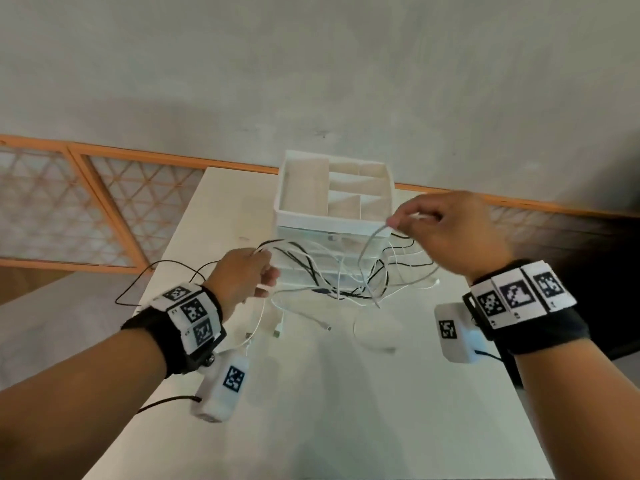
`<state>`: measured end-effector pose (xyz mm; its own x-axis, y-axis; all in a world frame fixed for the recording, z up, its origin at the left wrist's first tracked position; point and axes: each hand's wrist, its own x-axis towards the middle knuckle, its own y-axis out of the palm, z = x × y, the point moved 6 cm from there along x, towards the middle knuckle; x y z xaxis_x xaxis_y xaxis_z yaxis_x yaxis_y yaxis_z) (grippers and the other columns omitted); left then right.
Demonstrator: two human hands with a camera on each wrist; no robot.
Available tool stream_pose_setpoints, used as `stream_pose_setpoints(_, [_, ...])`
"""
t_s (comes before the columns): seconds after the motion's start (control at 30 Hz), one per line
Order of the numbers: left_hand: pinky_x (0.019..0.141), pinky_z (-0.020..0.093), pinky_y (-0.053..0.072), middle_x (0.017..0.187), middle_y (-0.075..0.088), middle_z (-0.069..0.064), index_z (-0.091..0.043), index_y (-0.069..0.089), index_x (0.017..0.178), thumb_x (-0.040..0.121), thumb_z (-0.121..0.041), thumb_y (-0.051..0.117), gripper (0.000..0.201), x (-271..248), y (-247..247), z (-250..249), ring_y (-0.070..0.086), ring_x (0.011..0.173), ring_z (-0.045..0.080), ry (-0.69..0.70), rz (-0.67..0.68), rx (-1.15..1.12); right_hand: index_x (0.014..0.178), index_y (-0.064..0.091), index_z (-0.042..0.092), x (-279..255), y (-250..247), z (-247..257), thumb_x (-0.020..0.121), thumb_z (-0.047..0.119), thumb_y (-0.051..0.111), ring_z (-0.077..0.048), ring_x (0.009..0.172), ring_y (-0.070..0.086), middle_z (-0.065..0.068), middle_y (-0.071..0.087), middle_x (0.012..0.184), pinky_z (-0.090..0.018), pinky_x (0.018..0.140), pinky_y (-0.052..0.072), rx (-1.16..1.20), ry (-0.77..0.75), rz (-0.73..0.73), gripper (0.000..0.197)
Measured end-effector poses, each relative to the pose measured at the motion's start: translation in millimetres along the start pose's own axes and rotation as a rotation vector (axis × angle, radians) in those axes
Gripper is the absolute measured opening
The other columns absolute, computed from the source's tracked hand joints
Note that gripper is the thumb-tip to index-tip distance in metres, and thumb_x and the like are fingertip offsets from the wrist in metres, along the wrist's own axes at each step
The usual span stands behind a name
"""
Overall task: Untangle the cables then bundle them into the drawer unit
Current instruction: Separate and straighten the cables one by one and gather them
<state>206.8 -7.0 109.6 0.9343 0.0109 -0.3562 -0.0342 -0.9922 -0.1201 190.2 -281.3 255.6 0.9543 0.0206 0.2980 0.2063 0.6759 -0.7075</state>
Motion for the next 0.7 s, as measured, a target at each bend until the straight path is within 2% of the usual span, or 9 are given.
stream_pose_setpoints(0.07, [0.068, 0.035, 0.052, 0.092, 0.071, 0.014, -0.009, 0.057, 0.083, 0.102, -0.016, 0.046, 0.023, -5, 10, -23, 0.064, 0.081, 0.024, 0.032, 0.049, -0.139, 0.077, 0.077, 0.020, -8, 15, 8, 0.084, 0.030, 0.078, -0.009, 0.035, 0.030, 0.014, 0.040, 0.035, -0.010, 0.042, 0.027, 0.064, 0.000, 0.108, 0.012])
stream_pose_setpoints(0.13, [0.075, 0.035, 0.052, 0.098, 0.074, 0.014, -0.009, 0.061, 0.095, 0.103, -0.018, 0.045, 0.020, -13, 25, -48, 0.068, 0.090, 0.026, 0.082, 0.132, -0.236, 0.079, 0.078, 0.017, -11, 22, 18, 0.084, 0.026, 0.078, -0.009, 0.036, 0.027, 0.014, 0.039, 0.036, -0.009, 0.043, 0.026, 0.143, -0.048, 0.113, 0.010])
stream_pose_setpoints(0.23, [0.082, 0.039, 0.050, 0.084, 0.076, 0.010, -0.009, 0.058, 0.097, 0.104, -0.024, 0.043, 0.023, -29, 53, -72, 0.072, 0.091, 0.030, 0.158, 0.274, -0.259, 0.080, 0.078, 0.025, -5, 19, 32, 0.084, 0.030, 0.079, -0.011, 0.043, 0.027, 0.005, 0.043, 0.045, -0.016, 0.045, 0.029, 0.214, -0.147, -0.013, 0.006])
stream_pose_setpoints(0.33, [0.083, 0.045, 0.047, 0.066, 0.059, 0.008, -0.008, 0.052, 0.091, 0.105, -0.029, 0.041, 0.028, -39, 72, -70, 0.070, 0.075, 0.032, 0.199, 0.355, -0.192, 0.081, 0.076, 0.029, 4, 5, 37, 0.084, 0.029, 0.079, -0.008, 0.045, 0.035, 0.013, 0.055, 0.049, -0.018, 0.047, 0.034, 0.205, -0.183, -0.165, 0.004])
stream_pose_setpoints(0.47, [0.085, 0.048, 0.044, 0.063, 0.052, 0.003, -0.015, 0.051, 0.082, 0.099, -0.040, 0.048, 0.030, -38, 71, -44, 0.067, 0.079, 0.030, 0.133, 0.442, -0.175, 0.081, 0.074, 0.036, 8, -17, 31, 0.085, 0.034, 0.078, -0.027, 0.049, 0.046, 0.010, 0.062, 0.053, -0.029, 0.052, 0.045, 0.208, -0.163, -0.337, 0.006])
stream_pose_setpoints(0.5, [0.086, 0.051, 0.045, 0.064, 0.053, 0.003, -0.015, 0.051, 0.083, 0.101, -0.039, 0.047, 0.031, -37, 68, -39, 0.067, 0.082, 0.030, 0.109, 0.446, -0.166, 0.079, 0.073, 0.039, 9, -21, 28, 0.085, 0.034, 0.077, -0.026, 0.050, 0.049, 0.010, 0.064, 0.055, -0.028, 0.054, 0.047, 0.214, -0.151, -0.378, 0.009])
stream_pose_setpoints(0.57, [0.092, 0.057, 0.048, 0.066, 0.051, 0.002, -0.014, 0.052, 0.083, 0.104, -0.038, 0.044, 0.032, -36, 63, -32, 0.067, 0.085, 0.030, 0.079, 0.456, -0.139, 0.079, 0.072, 0.037, 10, -25, 20, 0.085, 0.033, 0.076, -0.006, 0.047, 0.042, 0.019, 0.056, 0.048, -0.019, 0.053, 0.041, 0.235, -0.130, -0.429, 0.009])
stream_pose_setpoints(0.6, [0.095, 0.059, 0.048, 0.067, 0.050, 0.002, -0.014, 0.052, 0.084, 0.104, -0.037, 0.044, 0.032, -37, 62, -31, 0.066, 0.085, 0.030, 0.069, 0.466, -0.127, 0.079, 0.073, 0.033, 11, -27, 16, 0.086, 0.033, 0.076, -0.002, 0.045, 0.037, 0.021, 0.050, 0.045, -0.015, 0.053, 0.038, 0.240, -0.116, -0.449, 0.007])
stream_pose_setpoints(0.7, [0.095, 0.064, 0.048, 0.071, 0.048, 0.003, -0.013, 0.055, 0.086, 0.103, -0.036, 0.045, 0.030, -39, 57, -29, 0.063, 0.081, 0.029, 0.053, 0.502, -0.109, 0.080, 0.076, 0.024, 13, -29, 6, 0.086, 0.034, 0.075, -0.004, 0.047, 0.039, 0.019, 0.047, 0.045, -0.018, 0.056, 0.038, 0.265, -0.072, -0.498, 0.011])
